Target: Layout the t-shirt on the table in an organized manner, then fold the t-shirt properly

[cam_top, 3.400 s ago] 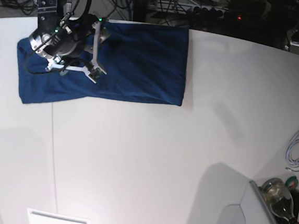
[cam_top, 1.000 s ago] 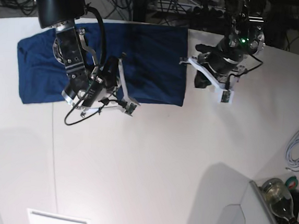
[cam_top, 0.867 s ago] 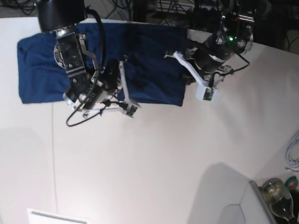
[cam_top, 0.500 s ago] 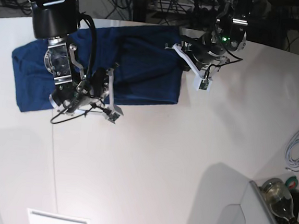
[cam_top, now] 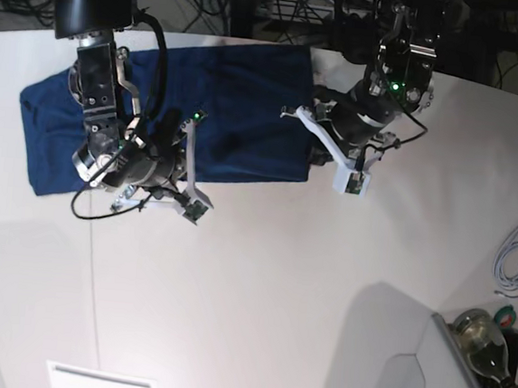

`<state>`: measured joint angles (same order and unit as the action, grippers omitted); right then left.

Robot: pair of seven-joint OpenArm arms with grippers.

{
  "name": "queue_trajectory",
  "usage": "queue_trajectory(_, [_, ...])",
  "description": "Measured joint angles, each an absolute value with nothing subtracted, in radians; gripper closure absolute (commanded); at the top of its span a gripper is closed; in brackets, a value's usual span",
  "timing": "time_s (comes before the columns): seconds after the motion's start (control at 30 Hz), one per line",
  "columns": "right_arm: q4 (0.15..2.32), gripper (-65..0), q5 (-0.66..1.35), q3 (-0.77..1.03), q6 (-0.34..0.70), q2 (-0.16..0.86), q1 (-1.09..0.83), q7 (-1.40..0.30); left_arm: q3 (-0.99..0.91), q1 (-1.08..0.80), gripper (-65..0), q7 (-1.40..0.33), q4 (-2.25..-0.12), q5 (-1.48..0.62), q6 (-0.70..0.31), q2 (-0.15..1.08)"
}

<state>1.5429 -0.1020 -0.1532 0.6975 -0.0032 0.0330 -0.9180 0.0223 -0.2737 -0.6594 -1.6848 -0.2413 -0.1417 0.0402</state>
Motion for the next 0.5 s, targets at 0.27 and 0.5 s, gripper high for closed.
queue_trajectory(0.27, [1.635,-1.5,-0.104,-0.150,0.698,-0.001,-0.023,-0.971,0.018,-0.089,0.0,-0.649,-1.438,-0.241,-0.141,0.017])
queue_trajectory(0.5, [1.679,-1.5,-0.107,-0.069,0.698,0.019,-0.043,-0.975,0.012,-0.023,0.0,-0.510,-1.265,-0.242,-0.138,0.019])
